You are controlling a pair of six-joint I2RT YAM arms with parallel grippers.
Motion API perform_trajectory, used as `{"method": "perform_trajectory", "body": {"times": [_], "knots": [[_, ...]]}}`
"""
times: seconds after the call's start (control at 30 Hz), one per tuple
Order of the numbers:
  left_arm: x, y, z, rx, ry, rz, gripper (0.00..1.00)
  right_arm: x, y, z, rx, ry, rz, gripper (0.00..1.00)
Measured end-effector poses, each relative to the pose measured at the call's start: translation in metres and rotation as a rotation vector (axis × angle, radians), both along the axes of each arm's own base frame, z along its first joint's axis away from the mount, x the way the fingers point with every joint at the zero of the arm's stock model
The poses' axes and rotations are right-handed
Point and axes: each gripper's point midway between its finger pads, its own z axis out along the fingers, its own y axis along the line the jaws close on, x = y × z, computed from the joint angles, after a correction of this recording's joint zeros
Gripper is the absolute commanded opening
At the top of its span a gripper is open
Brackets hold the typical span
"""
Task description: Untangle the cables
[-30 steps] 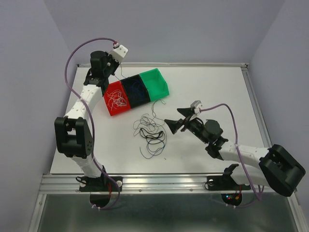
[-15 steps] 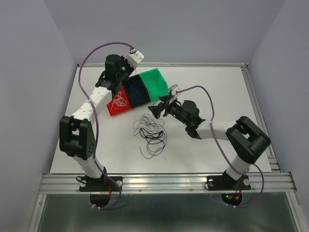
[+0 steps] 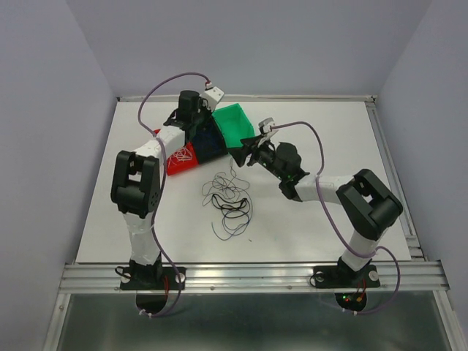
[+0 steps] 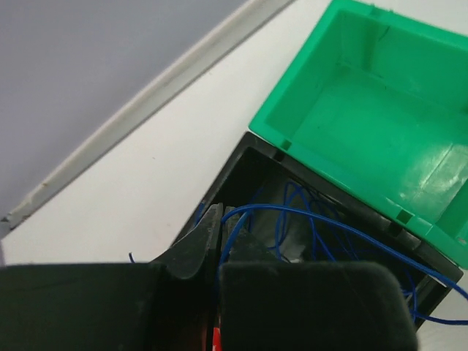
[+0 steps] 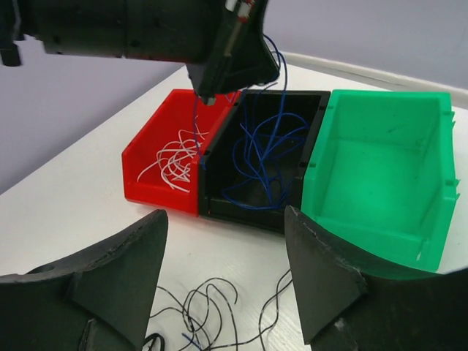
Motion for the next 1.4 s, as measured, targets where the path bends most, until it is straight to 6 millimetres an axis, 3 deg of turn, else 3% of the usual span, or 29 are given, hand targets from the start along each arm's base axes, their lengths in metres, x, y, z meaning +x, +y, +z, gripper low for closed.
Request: {"method": "perform_trajectory", "body": {"times": [0.2,0.37,0.53,0.67,0.83,0.97,1.03,1.4], "knots": [[0.008,-0.009,-0.056,-0.017,0.132,0.016,0.00,-0.012,-0.014,-0.014,-0.004,0.035,-0.021,0.58],[0.009,-0.014,-0.074,-0.028,0.177,0.025,0.00,-0.025,-0.029,-0.014,0.013,0.048,-0.048,0.57],[0.010,-0.017,-0.083,-0.037,0.206,0.039,0.00,-0.028,-0.038,-0.001,0.053,0.033,-0.070,0.57],[0.012,-0.015,-0.100,-0.031,0.237,0.061,0.00,-0.029,-0.042,-0.004,0.064,0.049,-0.083,0.56],[0.006,-0.009,-0.120,-0.015,0.294,0.098,0.00,-0.026,-0.043,-0.007,0.082,0.070,-0.089,0.48],[0.006,-0.007,-0.117,-0.020,0.305,0.114,0.00,-0.010,-0.034,-0.023,0.056,0.120,-0.089,0.50],[0.005,-0.007,-0.116,-0.022,0.310,0.117,0.00,0.008,-0.024,-0.030,0.045,0.142,-0.089,0.49],[0.001,0.000,-0.138,-0.029,0.380,0.143,0.00,0.084,0.029,-0.032,0.062,0.171,-0.060,0.41]]}}
